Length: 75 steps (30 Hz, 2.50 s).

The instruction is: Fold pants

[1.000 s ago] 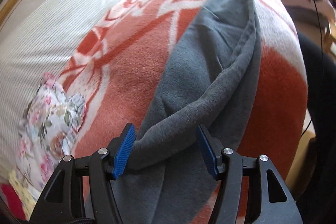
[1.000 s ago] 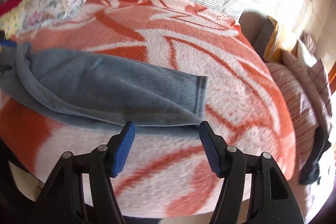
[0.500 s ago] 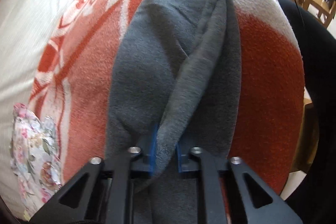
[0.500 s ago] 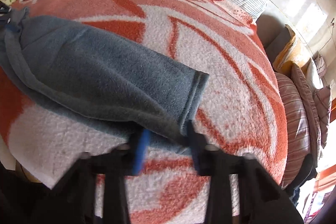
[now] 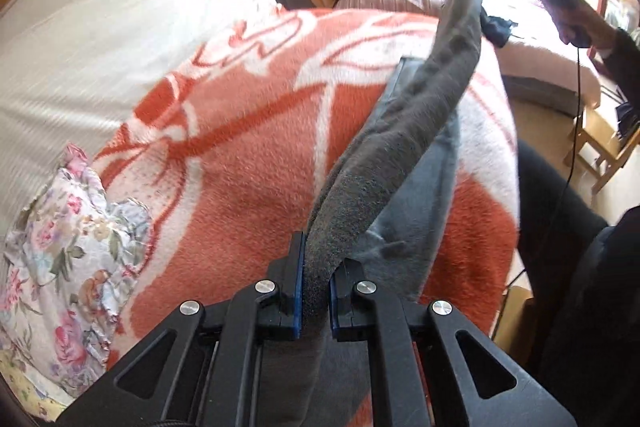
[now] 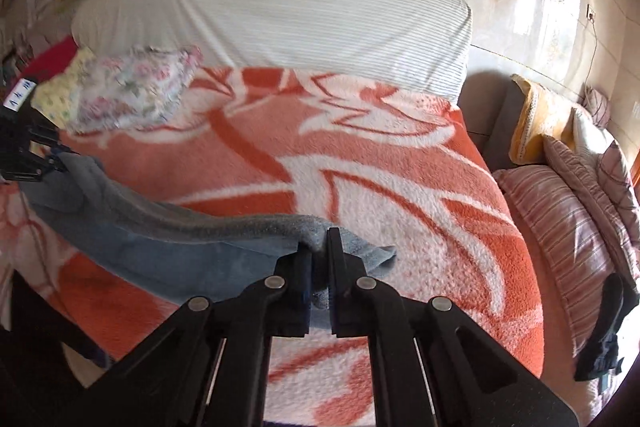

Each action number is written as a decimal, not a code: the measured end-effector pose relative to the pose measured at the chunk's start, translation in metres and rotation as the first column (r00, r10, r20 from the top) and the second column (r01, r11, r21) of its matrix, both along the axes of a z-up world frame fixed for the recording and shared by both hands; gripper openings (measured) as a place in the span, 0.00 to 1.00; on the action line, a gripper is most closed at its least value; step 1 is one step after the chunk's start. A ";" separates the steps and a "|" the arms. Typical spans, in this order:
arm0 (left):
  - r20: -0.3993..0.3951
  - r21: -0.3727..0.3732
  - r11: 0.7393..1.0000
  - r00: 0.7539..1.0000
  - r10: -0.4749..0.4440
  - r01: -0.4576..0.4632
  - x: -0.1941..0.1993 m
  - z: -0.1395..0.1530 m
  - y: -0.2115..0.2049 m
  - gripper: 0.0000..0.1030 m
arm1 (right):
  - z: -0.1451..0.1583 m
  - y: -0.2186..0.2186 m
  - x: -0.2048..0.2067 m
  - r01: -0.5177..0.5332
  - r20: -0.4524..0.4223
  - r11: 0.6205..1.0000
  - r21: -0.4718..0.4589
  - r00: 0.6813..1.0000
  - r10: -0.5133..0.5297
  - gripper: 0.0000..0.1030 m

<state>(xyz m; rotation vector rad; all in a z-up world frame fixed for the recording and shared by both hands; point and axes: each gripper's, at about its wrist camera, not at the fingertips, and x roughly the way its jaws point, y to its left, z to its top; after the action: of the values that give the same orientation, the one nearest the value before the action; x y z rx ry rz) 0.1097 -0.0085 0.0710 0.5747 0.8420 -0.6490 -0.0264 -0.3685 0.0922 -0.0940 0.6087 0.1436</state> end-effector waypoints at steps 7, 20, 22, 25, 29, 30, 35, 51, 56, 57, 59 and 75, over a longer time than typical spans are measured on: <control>-0.129 -0.036 0.998 0.990 -0.058 0.054 0.025 -0.003 -0.007 0.09 | -0.007 -0.016 0.042 0.009 -0.116 1.000 0.022 0.993 -0.006 0.07; -0.168 -0.079 0.937 0.931 0.325 -0.341 0.087 -0.057 0.032 0.46 | -0.112 -0.030 0.109 0.163 -0.283 0.986 0.030 0.948 -0.148 0.60; -0.174 -0.146 0.909 0.915 0.365 -0.391 0.063 -0.047 0.051 0.46 | -0.108 -0.027 0.094 0.134 -0.258 0.987 0.092 0.960 -0.106 0.60; -0.213 -0.243 0.855 0.885 0.413 -0.458 0.023 -0.045 0.070 0.47 | -0.119 -0.024 0.082 0.136 -0.293 0.975 0.174 0.953 -0.081 0.60; -0.357 -0.353 0.711 0.790 0.499 -0.609 -0.030 -0.074 0.096 0.55 | -0.141 -0.024 0.074 0.164 -0.315 0.937 0.309 0.947 -0.062 0.59; -0.401 -0.358 0.667 0.753 0.522 -0.654 -0.037 -0.083 0.103 0.54 | -0.147 -0.023 0.075 0.180 -0.326 0.930 0.320 0.943 -0.071 0.59; -0.607 -0.377 0.324 0.495 0.621 -0.868 -0.067 -0.129 0.160 0.54 | -0.163 -0.029 0.087 0.256 -0.362 0.884 0.390 0.926 -0.109 0.60; -0.615 -0.368 -0.273 0.013 0.789 -0.889 -0.146 -0.138 0.330 0.55 | -0.170 -0.027 0.099 0.333 -0.321 0.831 0.446 0.926 -0.199 0.43; -0.589 -0.384 -0.323 -0.040 0.807 -0.865 -0.151 -0.141 0.366 0.32 | -0.160 -0.017 0.100 0.310 -0.287 0.856 0.414 0.937 -0.201 0.15; -0.571 -0.364 -0.312 -0.055 0.819 -0.877 -0.146 -0.140 0.369 0.22 | -0.155 -0.014 0.099 0.304 -0.274 0.863 0.403 0.940 -0.203 0.14; -0.555 -0.370 -0.283 -0.034 0.831 -0.885 -0.139 -0.134 0.377 0.09 | -0.145 -0.010 0.101 0.284 -0.260 0.875 0.393 0.947 -0.191 0.12; -0.443 -0.354 -0.155 0.020 0.896 -0.922 -0.140 -0.124 0.401 0.07 | -0.144 -0.021 0.097 0.305 -0.329 0.905 0.298 0.922 -0.203 0.12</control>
<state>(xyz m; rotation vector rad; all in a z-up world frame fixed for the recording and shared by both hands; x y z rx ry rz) -0.0302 0.3923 -0.0528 -0.7492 0.7960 0.5421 0.0705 -0.3895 -0.0513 0.3549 0.8763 0.0044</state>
